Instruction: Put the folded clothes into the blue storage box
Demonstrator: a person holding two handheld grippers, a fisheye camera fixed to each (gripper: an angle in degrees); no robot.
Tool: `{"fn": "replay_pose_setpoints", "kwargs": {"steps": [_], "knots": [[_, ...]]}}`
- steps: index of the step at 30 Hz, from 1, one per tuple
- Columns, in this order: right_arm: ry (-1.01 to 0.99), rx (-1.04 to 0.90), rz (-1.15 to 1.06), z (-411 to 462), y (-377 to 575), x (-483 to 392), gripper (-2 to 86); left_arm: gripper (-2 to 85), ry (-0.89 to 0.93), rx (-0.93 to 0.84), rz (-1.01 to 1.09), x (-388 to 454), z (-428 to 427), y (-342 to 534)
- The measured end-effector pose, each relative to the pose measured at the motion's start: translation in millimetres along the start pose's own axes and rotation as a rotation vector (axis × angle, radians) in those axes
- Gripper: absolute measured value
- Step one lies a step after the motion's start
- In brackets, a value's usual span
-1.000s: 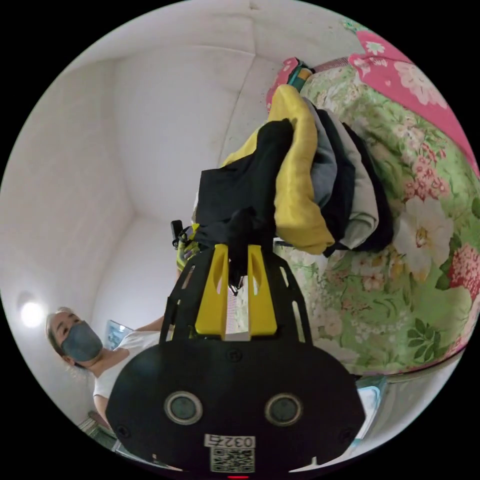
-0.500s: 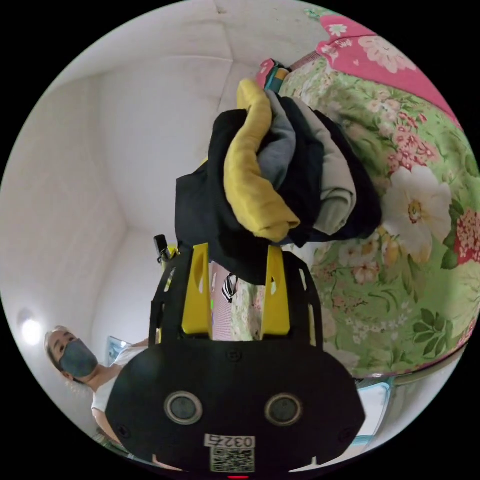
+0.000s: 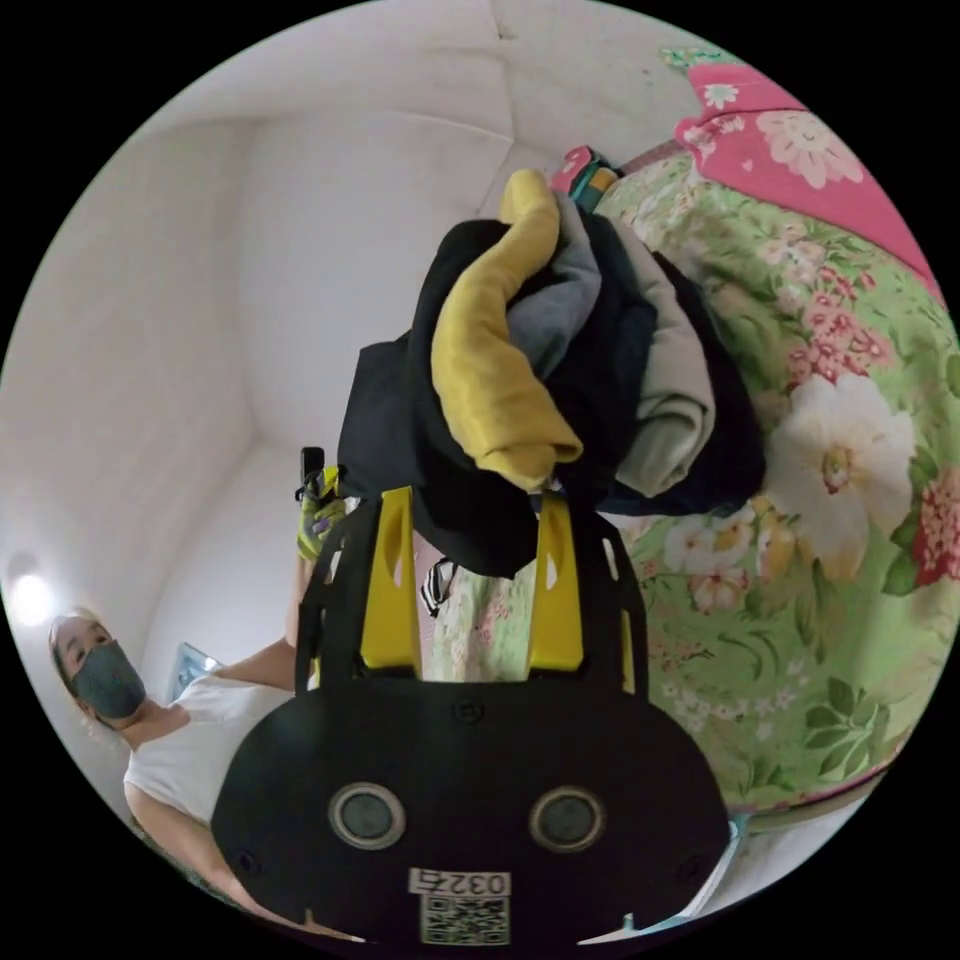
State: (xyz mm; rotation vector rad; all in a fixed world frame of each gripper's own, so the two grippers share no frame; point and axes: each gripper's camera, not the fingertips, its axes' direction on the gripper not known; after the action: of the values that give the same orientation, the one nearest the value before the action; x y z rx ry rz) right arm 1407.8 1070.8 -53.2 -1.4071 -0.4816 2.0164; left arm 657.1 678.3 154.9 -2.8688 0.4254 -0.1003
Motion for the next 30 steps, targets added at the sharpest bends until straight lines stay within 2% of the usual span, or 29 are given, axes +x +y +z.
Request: {"fn": "replay_pose_setpoints", "kwargs": {"steps": [3,5,8,12,19,24,30], "knots": [[-0.030,-0.065,-0.025,6.7,9.0,-7.3,16.1,8.5,-0.044,-0.054,0.008,2.5,13.0,-17.6],[-0.013,-0.062,-0.051,3.5,18.0,-18.4,12.4,7.6,-0.089,-0.087,0.008,3.8,22.4,-29.8],[-0.048,-0.049,-0.083,-9.4,31.4,-32.1,8.1,7.6,-0.083,-0.075,0.019,5.2,23.0,-42.9],[-0.110,-0.006,-0.134,-35.3,48.1,-58.3,6.6,5.7,-0.044,-0.067,0.030,6.6,22.3,-61.0],[-0.165,0.085,-0.336,-102.0,64.8,-154.9,6.1,3.2,0.136,-0.012,0.134,26.9,4.5,-94.8],[-0.189,0.092,-0.351,-123.6,74.0,-196.4,6.1,2.9,0.304,0.008,0.123,13.2,7.5,-117.5],[-0.189,0.190,-0.322,-147.1,120.4,-226.8,6.0,2.7,0.673,0.017,0.153,-17.6,30.7,-131.7]]}}
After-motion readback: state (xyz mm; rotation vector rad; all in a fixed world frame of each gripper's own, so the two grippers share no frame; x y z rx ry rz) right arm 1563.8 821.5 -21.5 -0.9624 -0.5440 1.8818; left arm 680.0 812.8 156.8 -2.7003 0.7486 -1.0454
